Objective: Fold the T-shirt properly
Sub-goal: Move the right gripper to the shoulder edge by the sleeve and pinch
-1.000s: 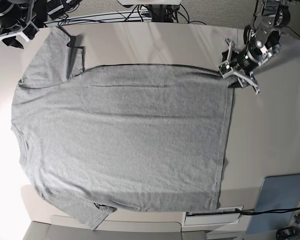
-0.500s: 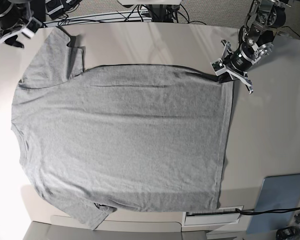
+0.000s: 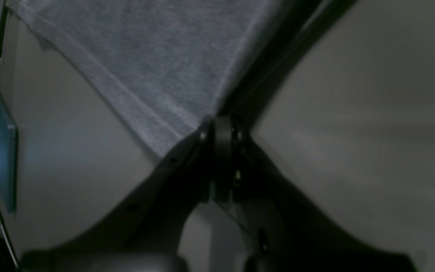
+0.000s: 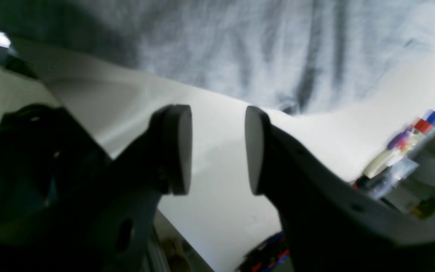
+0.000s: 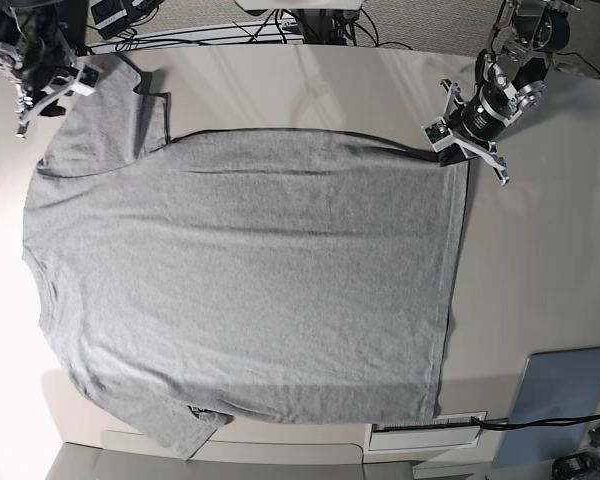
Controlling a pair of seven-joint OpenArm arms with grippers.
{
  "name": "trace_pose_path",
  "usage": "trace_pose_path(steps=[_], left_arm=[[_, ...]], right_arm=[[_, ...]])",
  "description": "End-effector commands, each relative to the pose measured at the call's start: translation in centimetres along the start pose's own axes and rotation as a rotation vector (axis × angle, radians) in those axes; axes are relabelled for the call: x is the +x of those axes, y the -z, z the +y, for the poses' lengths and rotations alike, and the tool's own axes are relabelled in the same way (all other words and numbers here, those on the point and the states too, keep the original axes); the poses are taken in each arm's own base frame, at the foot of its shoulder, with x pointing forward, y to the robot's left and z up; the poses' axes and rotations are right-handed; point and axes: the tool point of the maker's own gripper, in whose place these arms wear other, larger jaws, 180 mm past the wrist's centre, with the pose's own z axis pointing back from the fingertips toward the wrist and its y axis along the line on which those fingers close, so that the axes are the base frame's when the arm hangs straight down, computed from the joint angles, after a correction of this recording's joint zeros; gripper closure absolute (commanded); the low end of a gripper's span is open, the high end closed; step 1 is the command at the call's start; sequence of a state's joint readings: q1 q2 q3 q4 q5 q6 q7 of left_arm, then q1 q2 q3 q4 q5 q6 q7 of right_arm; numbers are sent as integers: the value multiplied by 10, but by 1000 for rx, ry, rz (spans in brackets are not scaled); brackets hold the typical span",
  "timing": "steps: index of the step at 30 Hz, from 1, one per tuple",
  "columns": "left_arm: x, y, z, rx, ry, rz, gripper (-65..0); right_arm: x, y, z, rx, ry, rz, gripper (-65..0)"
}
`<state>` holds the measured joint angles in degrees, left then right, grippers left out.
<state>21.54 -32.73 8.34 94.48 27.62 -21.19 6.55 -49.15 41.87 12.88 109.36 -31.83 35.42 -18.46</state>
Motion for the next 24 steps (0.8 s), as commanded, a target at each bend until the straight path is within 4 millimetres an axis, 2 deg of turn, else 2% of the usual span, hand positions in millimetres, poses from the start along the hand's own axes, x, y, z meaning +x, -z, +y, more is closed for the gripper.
trace_pose_path(steps=[1, 9, 18, 24], left_arm=[[-32, -4, -31, -121, 27, 136, 0], [-31, -3, -27, -113, 29, 133, 0], [-29, -1, -20, -99, 33, 128, 0], [-28, 0, -15, -83, 33, 125, 0]], right_arm=[[-5, 1, -13, -33, -29, 15, -232], [-8, 24, -29, -27, -64, 6, -232], [26, 42, -20, 10, -99, -62, -232], [30, 56, -26, 12, -102, -59, -232]])
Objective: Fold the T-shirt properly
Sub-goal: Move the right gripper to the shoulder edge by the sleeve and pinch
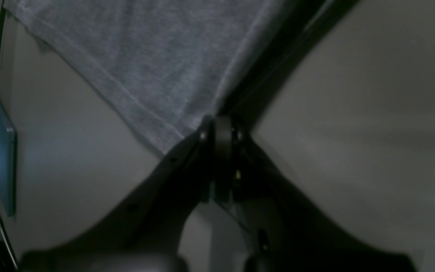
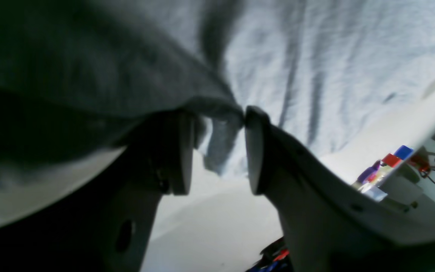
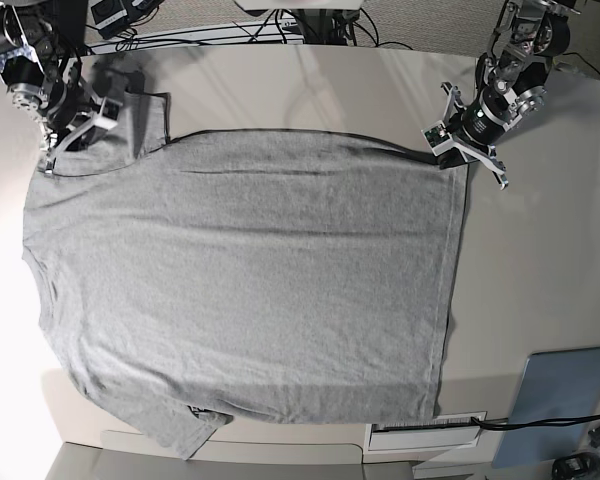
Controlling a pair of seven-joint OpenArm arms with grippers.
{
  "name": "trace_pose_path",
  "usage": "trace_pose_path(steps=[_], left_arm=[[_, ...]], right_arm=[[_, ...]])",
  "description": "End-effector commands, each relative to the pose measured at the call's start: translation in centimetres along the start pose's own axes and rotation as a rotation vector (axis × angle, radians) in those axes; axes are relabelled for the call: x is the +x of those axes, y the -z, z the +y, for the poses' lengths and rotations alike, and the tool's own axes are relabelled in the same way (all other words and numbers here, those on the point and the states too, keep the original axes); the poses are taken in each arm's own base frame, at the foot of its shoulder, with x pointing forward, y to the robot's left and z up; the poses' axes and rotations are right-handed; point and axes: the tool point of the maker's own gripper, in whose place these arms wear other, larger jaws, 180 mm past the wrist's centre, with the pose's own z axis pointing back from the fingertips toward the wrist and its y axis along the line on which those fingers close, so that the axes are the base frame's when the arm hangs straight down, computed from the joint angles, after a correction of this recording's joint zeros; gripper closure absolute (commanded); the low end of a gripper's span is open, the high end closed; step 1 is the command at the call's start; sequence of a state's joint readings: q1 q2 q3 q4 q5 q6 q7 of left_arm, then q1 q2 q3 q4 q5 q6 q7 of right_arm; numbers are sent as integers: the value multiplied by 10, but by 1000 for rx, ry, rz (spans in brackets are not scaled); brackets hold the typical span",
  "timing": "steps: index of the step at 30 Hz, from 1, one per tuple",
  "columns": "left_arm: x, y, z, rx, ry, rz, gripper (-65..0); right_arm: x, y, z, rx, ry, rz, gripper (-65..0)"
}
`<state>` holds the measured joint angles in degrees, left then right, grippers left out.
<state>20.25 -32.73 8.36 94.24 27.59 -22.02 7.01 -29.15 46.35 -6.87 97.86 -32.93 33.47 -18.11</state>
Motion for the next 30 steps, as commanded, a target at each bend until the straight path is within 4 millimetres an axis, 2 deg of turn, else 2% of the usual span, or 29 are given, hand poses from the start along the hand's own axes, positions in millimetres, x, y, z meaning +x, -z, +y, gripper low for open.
trace_pose_path(steps=[1, 6, 12, 15, 19, 21, 25, 30], left_arm=[[-29, -2, -21, -85, 26, 123, 0], [-29, -2, -21, -85, 26, 123, 0], [-29, -2, -22, -86, 26, 123, 0], [-29, -2, -22, -86, 26, 123, 0], [-29, -2, -22, -89, 26, 123, 0], [-29, -2, -22, -88, 26, 123, 0], [-29, -2, -22, -88, 26, 124, 0], [-30, -3, -22, -88, -19, 134, 0]], right_arm=[[-4, 1, 1, 17, -3, 2, -232], [0, 3, -11, -2, 22, -23, -232], [15, 5, -25, -28, 81, -84, -232], [22, 6, -18, 20, 97, -107, -292], [22, 5, -13, 49, 89, -108, -288], [22, 5, -15, 38, 92, -106, -238], [11, 6, -24, -17, 111, -49, -5], [-1, 6, -31, -55, 165, 15, 0]])
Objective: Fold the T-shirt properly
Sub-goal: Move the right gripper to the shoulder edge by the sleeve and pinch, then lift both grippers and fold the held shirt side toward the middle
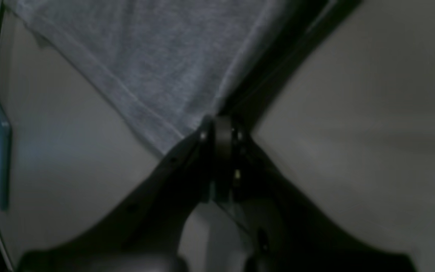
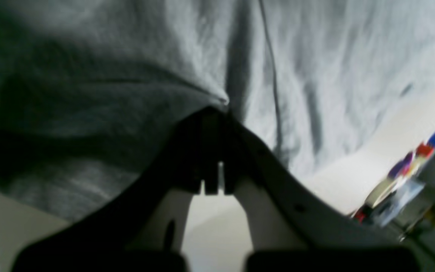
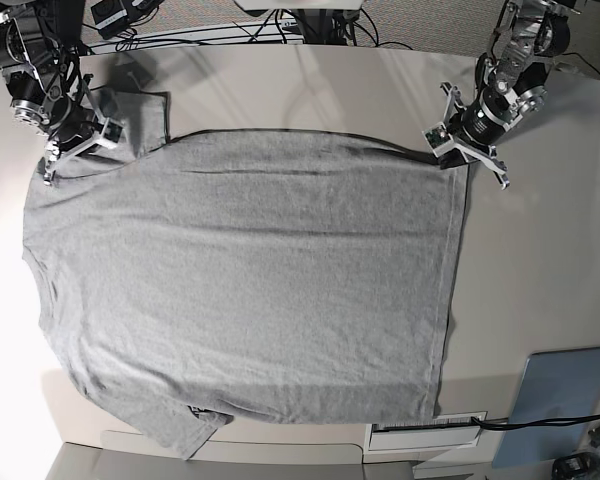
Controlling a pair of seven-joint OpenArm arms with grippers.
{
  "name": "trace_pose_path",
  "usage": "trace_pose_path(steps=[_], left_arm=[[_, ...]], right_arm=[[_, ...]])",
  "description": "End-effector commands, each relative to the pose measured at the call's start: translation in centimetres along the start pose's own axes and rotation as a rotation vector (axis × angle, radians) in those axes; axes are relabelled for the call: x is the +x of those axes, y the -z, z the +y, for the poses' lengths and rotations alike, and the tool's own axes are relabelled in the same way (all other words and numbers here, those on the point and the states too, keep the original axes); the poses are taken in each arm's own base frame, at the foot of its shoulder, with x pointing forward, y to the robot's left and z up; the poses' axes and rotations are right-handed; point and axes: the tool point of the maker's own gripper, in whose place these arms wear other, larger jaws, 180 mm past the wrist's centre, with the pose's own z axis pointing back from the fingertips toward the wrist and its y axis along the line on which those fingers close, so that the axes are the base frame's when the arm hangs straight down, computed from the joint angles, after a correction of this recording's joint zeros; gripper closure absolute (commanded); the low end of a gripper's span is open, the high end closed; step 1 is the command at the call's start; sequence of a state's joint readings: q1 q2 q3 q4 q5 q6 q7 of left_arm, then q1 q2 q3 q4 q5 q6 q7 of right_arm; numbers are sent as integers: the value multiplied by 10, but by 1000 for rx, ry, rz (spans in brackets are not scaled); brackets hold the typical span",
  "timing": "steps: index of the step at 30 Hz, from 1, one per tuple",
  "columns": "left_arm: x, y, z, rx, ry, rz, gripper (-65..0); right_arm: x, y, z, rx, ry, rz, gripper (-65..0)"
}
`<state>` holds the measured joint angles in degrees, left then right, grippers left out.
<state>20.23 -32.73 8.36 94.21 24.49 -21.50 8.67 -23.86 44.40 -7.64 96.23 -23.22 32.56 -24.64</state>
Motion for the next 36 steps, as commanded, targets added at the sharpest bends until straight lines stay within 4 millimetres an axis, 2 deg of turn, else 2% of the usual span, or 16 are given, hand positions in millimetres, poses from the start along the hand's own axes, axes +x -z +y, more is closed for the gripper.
trace_pose_path(steps=[1, 5, 9, 13, 17, 20, 24, 27, 34, 36], left_arm=[[-32, -3, -19, -76, 8, 143, 0], [-37, -12, -16, -59, -35, 179, 0], [-38, -30, -33, -126, 5, 185, 0], [-49, -48, -50, -173, 16, 237, 0], [-51, -60, -73, -257, -15, 253, 0], [-50, -69, -82, -285, -21, 250, 0], [-51, -81, -82, -282, -65, 261, 0], [-48, -95, -90, -330, -80, 257, 0], [-50, -119, -99, -367, -93, 268, 0], [-52, -120, -98, -363, -94, 272, 0]], right_arm=[[-3, -5, -12, -32, -8, 18, 0], [0, -19, -16, -60, -35, 41, 0], [-3, -40, -17, -78, -57, 84, 0], [-9, -58, -8, -48, -76, 111, 0], [-16, -71, 5, -17, -60, 134, 0], [-23, -81, 18, 12, -69, 161, 0], [-26, -94, 40, 66, -90, 178, 0], [-24, -101, 56, 103, -101, 175, 0], [-25, -110, 77, 132, -78, 167, 0], [-21, -111, 77, 107, -75, 141, 0]])
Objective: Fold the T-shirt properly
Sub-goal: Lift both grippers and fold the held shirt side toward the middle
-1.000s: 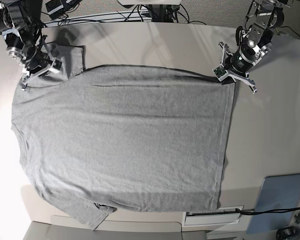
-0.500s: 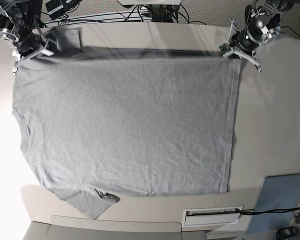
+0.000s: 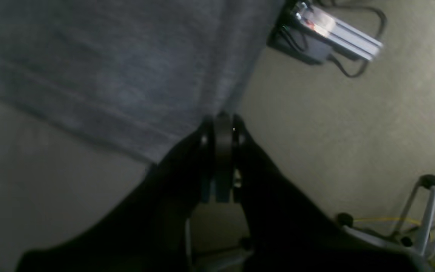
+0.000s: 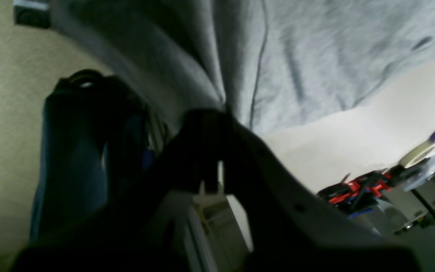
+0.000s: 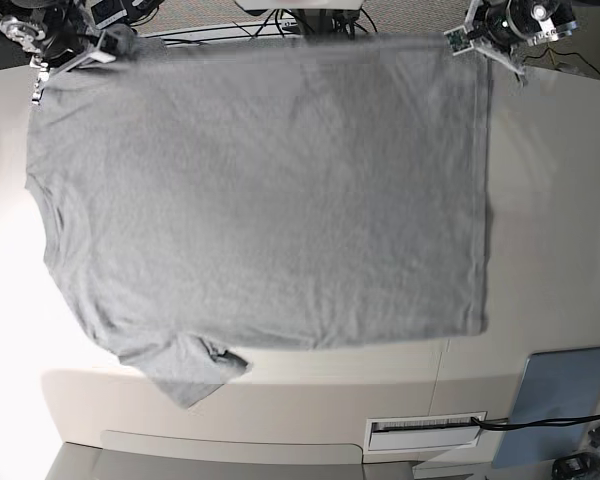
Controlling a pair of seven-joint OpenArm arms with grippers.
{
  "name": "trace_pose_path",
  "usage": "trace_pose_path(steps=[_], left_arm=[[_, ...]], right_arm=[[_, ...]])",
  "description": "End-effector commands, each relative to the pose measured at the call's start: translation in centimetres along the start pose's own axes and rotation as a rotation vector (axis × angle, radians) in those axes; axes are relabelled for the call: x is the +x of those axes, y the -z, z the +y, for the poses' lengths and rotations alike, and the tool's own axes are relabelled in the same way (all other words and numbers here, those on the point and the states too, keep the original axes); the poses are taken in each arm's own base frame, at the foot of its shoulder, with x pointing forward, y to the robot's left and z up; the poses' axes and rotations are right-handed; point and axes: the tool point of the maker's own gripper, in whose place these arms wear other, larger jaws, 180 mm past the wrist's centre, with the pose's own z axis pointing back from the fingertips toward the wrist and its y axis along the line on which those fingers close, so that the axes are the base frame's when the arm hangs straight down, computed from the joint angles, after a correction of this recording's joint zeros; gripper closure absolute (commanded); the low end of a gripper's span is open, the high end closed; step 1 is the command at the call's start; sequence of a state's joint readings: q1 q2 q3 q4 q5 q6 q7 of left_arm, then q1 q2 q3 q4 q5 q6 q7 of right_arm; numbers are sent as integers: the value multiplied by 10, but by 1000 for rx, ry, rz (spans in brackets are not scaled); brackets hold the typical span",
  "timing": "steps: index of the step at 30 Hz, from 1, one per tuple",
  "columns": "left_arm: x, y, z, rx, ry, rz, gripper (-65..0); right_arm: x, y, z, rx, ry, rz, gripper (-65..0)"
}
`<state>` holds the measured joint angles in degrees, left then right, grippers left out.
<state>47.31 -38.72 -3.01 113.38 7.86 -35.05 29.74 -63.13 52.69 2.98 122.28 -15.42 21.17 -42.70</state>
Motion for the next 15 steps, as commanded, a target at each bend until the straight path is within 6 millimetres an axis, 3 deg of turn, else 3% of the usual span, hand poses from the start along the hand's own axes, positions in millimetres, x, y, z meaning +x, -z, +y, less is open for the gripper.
trace_pose_path(steps=[1, 9, 15], left_arm=[[1, -5, 11, 39, 5, -3, 0], [27, -9, 72, 219, -13, -66, 0], [53, -18, 116, 344, -105, -169, 0]], right_arm=[[2, -3, -14, -58, -12, -9, 0], [8, -13, -93, -407, 19, -23, 0], [25, -20, -140, -529, 66, -100, 0]])
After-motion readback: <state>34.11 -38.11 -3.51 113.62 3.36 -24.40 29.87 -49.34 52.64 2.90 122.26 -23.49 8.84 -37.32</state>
